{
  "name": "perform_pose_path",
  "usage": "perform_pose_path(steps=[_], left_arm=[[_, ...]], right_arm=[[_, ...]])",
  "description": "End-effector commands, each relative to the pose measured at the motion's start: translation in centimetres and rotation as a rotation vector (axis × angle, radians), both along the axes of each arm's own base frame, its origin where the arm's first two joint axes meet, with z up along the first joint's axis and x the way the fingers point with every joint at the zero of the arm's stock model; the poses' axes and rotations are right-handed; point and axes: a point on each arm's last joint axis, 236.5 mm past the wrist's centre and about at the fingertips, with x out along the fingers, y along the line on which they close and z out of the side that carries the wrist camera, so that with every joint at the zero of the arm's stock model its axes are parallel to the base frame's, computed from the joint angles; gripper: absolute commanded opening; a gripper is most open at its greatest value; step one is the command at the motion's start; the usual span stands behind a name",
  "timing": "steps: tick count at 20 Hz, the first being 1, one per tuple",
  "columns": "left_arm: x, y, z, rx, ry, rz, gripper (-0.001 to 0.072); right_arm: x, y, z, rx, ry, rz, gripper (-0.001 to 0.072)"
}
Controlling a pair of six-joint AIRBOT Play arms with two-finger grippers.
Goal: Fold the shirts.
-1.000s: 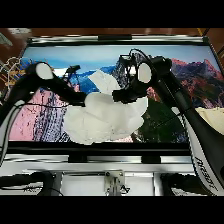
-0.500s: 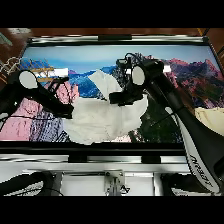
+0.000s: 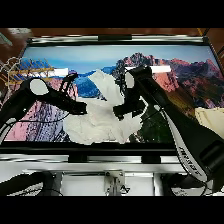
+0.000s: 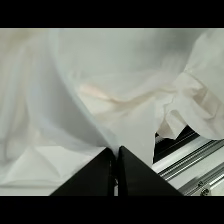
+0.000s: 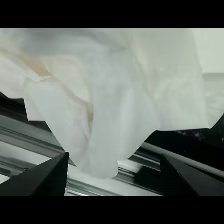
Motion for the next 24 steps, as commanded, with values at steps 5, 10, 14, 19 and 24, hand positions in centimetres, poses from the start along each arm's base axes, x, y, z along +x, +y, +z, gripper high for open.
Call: perform_pose_path(steps=[5,10,14,19,24], left_arm=[[0.8,0.5,0.2,-0.005,-0.048,-0.03,0.006],[0.9,0.6,0.2,-0.005,-0.048,-0.027,0.006],[0.8,0.6,0.8,-0.007,-0.065,-0.041,0.006],[0.4,1.2,7.2,-0.004,-0.203,-0.091,0.0059],[-1.6,4.7,9.6,0.077,-0.219,0.046,0.006]], right_arm=[[-1.7,-0.6,-5.2,0.004,0.086,-0.043,0.0675],[-0.9,1.3,-7.3,0.06,0.08,-0.121,0.0549],[-1.6,1.0,-6.4,0.056,0.103,-0.087,0.006],[6.9,-2.5,7.2,0.044,-0.45,-0.098,0.0059],[5.9,0.0,13.3,0.114,-0.627,-0.047,0.0058]])
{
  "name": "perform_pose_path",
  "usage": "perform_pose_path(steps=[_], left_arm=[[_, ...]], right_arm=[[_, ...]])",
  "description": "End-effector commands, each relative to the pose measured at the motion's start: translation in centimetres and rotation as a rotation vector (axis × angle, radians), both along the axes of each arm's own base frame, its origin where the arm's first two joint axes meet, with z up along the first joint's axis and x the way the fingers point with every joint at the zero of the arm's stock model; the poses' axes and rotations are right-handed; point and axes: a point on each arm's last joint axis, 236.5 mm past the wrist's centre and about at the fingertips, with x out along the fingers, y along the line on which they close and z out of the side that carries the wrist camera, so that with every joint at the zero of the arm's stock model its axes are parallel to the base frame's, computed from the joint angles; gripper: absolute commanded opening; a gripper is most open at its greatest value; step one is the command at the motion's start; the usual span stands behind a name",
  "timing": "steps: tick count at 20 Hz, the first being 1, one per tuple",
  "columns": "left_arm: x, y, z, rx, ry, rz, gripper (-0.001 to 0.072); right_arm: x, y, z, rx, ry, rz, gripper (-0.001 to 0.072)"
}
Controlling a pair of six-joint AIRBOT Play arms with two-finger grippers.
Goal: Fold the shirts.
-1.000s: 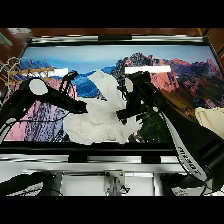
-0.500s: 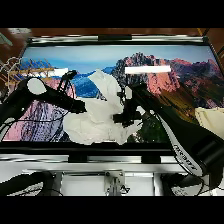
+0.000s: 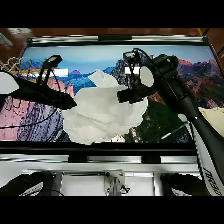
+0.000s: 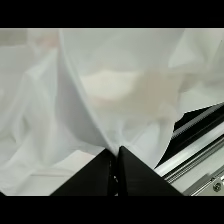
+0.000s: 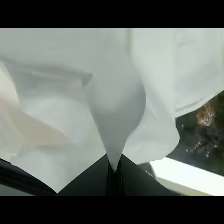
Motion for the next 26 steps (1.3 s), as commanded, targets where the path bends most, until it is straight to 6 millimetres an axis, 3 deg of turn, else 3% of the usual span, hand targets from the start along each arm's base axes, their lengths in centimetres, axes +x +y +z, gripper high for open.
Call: perform_pose_path(steps=[1,5,8,9,10,11,13,16,18,20,22,24,26], left_arm=[[-0.9,2.0,-0.2,0.033,0.047,0.123,0.006],[-0.8,3.2,-3.4,0.077,0.129,0.168,0.006],[-0.5,5.0,-4.0,0.075,0.182,0.248,0.0068],[-0.3,5.1,-3.7,0.053,0.188,0.264,0.0135],[-0.2,5.1,-3.5,0.03,0.193,0.275,0.0287],[0.0,5.3,-3.1,0.015,0.191,0.281,0.0388],[0.6,6.1,-2.0,0.015,0.162,0.28,0.0407],[3.2,9.1,3.1,0.023,-0.011,0.279,0.0415],[5.7,14.5,7.2,0.075,-0.158,0.394,0.0657],[7.2,22.4,8.4,0.195,-0.227,0.573,0.0683],[5.8,31.7,5.3,0.373,-0.117,0.749,0.0682],[4.3,37.3,2.0,0.437,0.008,0.825,0.0657],[3.8,40.8,-0.6,0.435,0.08,0.895,0.0592]], right_arm=[[0.5,1.3,3.5,-0.018,-0.166,0.042,0.0058],[0.3,2.1,2.3,-0.082,-0.17,0.065,0.0058],[-0.3,1.7,2.0,-0.097,-0.139,0.056,0.0058],[-0.5,2.0,1.9,-0.081,-0.13,0.058,0.0059],[-0.7,2.5,1.8,-0.062,-0.119,0.06,0.0058],[-0.9,2.8,1.8,-0.046,-0.113,0.064,0.0058],[-1.2,3.5,1.8,-0.012,-0.096,0.061,0.0058],[-2.1,4.7,1.6,0.039,-0.059,0.069,0.0059],[-2.2,4.7,1.6,0.041,-0.057,0.07,0.0059],[-2.1,4.8,1.5,0.039,-0.053,0.07,0.0059],[-2.2,4.9,1.0,0.033,-0.039,0.071,0.0058],[-2.6,4.8,0.1,0.015,-0.001,0.072,0.0059],[-3.4,5.1,-1.0,0.009,0.051,0.078,0.0059]])
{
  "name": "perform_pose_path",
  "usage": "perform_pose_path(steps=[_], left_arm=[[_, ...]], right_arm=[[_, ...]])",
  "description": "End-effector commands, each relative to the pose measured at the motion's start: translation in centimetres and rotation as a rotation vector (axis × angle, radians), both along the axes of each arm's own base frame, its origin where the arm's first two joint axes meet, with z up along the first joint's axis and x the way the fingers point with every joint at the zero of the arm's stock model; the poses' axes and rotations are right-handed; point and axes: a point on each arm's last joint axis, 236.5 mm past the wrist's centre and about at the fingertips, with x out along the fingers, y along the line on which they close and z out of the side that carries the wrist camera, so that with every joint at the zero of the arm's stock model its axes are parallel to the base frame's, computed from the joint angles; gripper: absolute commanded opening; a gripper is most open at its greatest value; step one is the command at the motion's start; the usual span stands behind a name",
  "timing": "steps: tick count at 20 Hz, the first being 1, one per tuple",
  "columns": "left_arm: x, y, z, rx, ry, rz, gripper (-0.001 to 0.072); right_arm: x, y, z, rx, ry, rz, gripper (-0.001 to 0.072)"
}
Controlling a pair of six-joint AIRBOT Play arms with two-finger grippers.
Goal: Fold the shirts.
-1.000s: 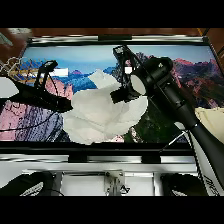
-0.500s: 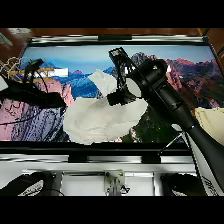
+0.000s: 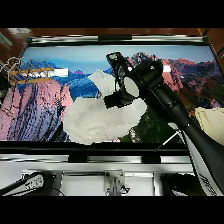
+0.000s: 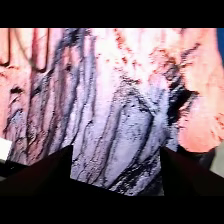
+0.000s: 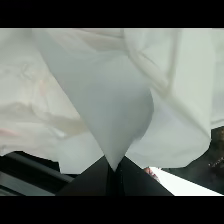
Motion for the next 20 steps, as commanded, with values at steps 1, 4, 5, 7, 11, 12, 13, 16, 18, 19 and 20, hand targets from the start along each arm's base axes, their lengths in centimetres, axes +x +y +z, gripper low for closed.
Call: perform_pose_path(steps=[1,4,5,7,11,12,13,16,18,19,20], left_arm=[[-1.9,8.8,-3.8,0.04,0.101,0.171,0.0599],[0.1,12.4,-6.2,0.042,0.056,0.205,0.0669],[1.0,12.6,-7.4,0.011,0.044,0.174,0.0665],[2.3,12.3,-10.6,-0.084,0.066,0.108,0.0659],[4.6,12.4,-15.6,-0.151,0.113,0.015,0.0656],[5.1,12.4,-16.3,-0.165,0.114,0.0,0.0656],[5.4,12.4,-17.1,-0.174,0.118,-0.016,0.0656],[6.2,13.0,-19.2,-0.17,0.118,-0.023,0.0637],[6.6,13.4,-20.3,-0.155,0.119,-0.036,0.0635],[6.8,13.4,-20.7,-0.15,0.121,-0.046,0.0632],[7.0,13.4,-21.2,-0.151,0.123,-0.046,0.0606]], right_arm=[[-1.3,0.5,-1.7,-0.011,0.09,0.011,0.0059],[-1.8,0.9,-2.8,-0.016,0.139,0.007,0.0059],[-1.8,1.0,-3.2,-0.017,0.147,0.001,0.0059],[-1.9,1.3,-3.6,-0.016,0.163,-0.003,0.0059],[-1.9,1.5,-3.7,-0.005,0.169,-0.012,0.006],[-1.8,1.6,-3.7,-0.001,0.166,-0.013,0.0059],[-1.8,1.6,-3.7,0.001,0.166,-0.019,0.0059],[-1.8,1.7,-3.7,0.006,0.168,-0.033,0.0059],[-1.7,1.7,-3.7,0.009,0.165,-0.033,0.006],[-1.6,1.8,-3.6,0.011,0.162,-0.033,0.0059],[-1.5,1.8,-3.6,0.014,0.158,-0.033,0.0059]])
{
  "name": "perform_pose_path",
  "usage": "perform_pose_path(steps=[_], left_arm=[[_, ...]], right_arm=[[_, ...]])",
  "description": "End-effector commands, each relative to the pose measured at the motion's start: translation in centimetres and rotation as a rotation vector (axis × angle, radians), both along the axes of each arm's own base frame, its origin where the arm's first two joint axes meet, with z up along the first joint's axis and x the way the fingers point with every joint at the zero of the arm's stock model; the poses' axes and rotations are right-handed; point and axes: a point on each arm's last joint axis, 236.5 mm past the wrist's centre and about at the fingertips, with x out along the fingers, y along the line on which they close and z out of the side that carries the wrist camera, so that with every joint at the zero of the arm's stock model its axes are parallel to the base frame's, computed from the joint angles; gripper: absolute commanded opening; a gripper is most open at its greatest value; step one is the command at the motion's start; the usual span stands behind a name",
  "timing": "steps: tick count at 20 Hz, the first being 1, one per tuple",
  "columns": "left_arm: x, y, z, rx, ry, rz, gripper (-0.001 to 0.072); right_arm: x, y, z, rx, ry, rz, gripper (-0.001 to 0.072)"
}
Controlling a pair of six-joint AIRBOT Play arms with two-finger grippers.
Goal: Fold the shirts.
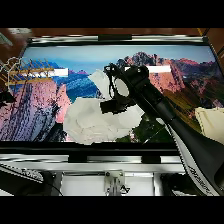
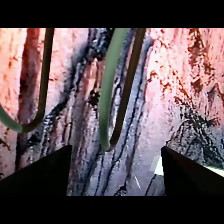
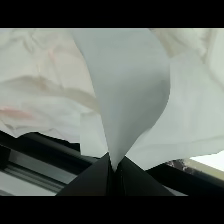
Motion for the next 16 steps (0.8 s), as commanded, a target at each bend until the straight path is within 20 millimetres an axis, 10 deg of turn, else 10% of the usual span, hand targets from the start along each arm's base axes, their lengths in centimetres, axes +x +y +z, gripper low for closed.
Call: perform_pose_path(steps=[1,7,9,16], left_arm=[[0.9,0.1,-2.0,0.007,-0.004,-0.038,0.0606],[1.4,-0.8,-4.0,-0.01,0.017,-0.066,0.0588],[1.7,-0.5,-3.9,0.001,0.004,-0.062,0.0403],[2.0,-0.3,-4.2,0.009,-0.003,-0.056,0.0399]], right_arm=[[0.3,0.3,0.1,0.013,-0.011,-0.006,0.006],[0.4,0.3,0.1,0.013,-0.015,-0.007,0.006],[0.4,0.3,0.1,0.013,-0.015,-0.006,0.006],[0.6,0.1,0.1,0.005,-0.024,-0.008,0.006]])
